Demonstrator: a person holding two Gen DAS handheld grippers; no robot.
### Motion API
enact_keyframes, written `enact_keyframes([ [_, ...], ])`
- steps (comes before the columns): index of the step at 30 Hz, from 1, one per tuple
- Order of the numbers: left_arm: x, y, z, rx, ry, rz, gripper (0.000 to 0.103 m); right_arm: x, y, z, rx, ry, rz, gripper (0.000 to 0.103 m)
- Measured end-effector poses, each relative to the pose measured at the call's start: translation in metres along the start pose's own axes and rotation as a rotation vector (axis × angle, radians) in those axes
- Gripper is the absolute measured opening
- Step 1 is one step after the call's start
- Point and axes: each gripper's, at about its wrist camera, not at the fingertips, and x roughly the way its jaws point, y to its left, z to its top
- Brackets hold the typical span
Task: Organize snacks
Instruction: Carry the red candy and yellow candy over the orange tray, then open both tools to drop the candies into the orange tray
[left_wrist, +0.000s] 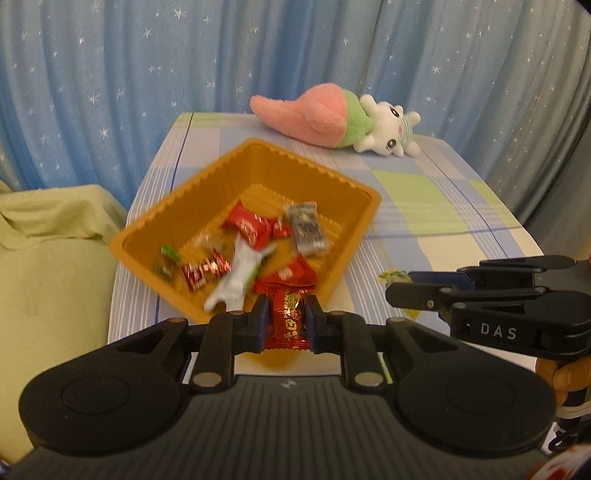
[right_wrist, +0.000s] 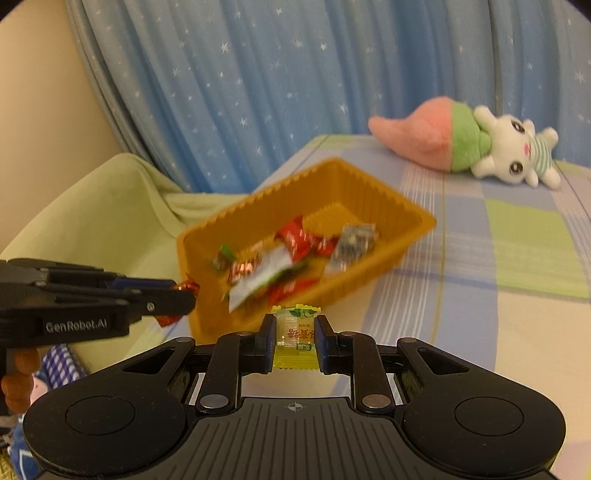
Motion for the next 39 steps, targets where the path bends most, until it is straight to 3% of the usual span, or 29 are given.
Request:
enact_keyframes([
  [14, 0.061, 0.005, 0.061, 0.028, 0.003, 0.017, 0.018, 0.047, -0.027, 0.061, -0.001, -0.034, -0.059, 0.022],
  [26, 0.093, 0.013, 0.074, 0.033, 0.038, -0.002, 0.018, 0.083, -0.06, 0.08, 0.082, -0.014, -0.099, 0.022],
  [39, 0.107, 0.02, 0.076, 0.032, 0.058, -0.029, 0.018, 0.098, -0.067, 0.083, 0.11, -0.012, -0.165, 0.026],
])
